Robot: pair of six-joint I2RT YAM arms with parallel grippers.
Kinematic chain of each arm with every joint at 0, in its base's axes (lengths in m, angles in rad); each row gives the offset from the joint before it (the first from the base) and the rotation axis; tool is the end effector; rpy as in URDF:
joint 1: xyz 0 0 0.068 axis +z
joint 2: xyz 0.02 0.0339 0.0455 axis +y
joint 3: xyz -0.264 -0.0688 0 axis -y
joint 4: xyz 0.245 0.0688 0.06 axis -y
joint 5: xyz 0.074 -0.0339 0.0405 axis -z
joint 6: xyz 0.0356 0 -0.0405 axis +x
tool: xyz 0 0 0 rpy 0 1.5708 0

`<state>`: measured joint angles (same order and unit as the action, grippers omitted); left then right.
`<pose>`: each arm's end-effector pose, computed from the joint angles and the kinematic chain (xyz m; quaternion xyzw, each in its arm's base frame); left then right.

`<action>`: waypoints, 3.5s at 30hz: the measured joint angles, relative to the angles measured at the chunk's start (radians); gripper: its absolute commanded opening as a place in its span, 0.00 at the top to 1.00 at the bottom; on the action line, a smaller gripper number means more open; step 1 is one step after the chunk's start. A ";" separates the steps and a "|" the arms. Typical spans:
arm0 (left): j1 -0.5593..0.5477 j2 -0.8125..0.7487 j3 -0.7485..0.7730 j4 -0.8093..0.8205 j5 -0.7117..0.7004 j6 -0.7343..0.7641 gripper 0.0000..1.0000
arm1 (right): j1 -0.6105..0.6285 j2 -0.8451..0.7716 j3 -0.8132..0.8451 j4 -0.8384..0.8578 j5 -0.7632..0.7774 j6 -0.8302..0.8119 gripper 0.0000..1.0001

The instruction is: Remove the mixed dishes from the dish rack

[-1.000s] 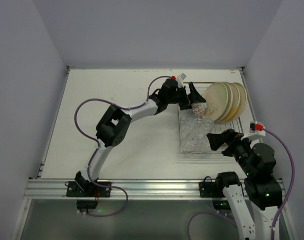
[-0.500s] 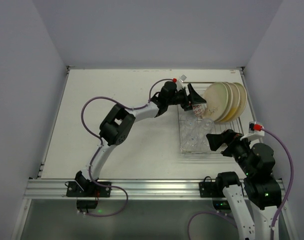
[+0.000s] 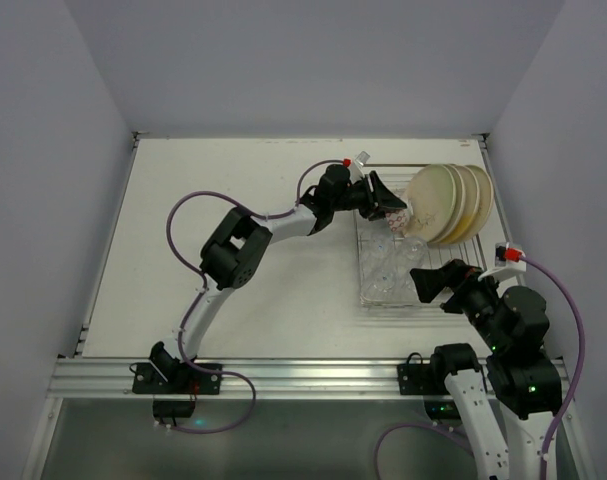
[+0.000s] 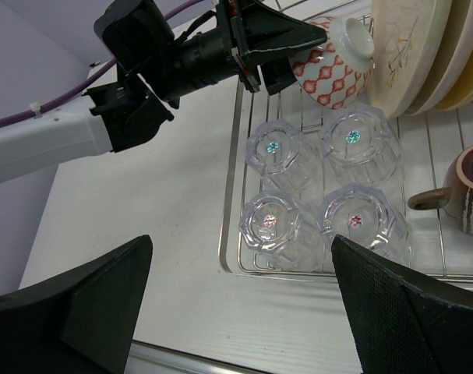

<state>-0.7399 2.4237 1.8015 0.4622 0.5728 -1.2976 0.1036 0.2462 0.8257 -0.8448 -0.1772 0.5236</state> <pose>0.3972 -0.3888 0.1766 -0.0249 0.7525 -0.6423 0.1430 0.0405 0.0105 0.3336 0.1124 0.7851 0.2535 0.5538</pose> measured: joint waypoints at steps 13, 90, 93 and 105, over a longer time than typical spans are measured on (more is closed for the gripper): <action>0.000 0.000 0.000 0.005 0.001 -0.002 0.59 | 0.000 0.000 0.000 0.000 -0.004 -0.005 0.01; 0.064 -0.655 0.037 -0.887 -0.565 0.831 1.00 | 0.000 0.000 -0.034 0.083 -0.081 0.010 0.01; 0.093 -0.591 0.081 -1.036 -0.642 0.874 1.00 | 0.000 0.000 -0.034 0.084 -0.085 0.011 0.01; 0.211 -0.149 0.394 -1.375 -0.742 0.969 1.00 | 0.000 0.000 -0.034 0.081 -0.087 0.004 0.01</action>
<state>-0.5293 2.2745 2.1956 -0.9127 -0.1688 -0.3283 0.1036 0.2459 0.7914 -0.7635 -0.2642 0.5274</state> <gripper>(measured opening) 0.123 0.990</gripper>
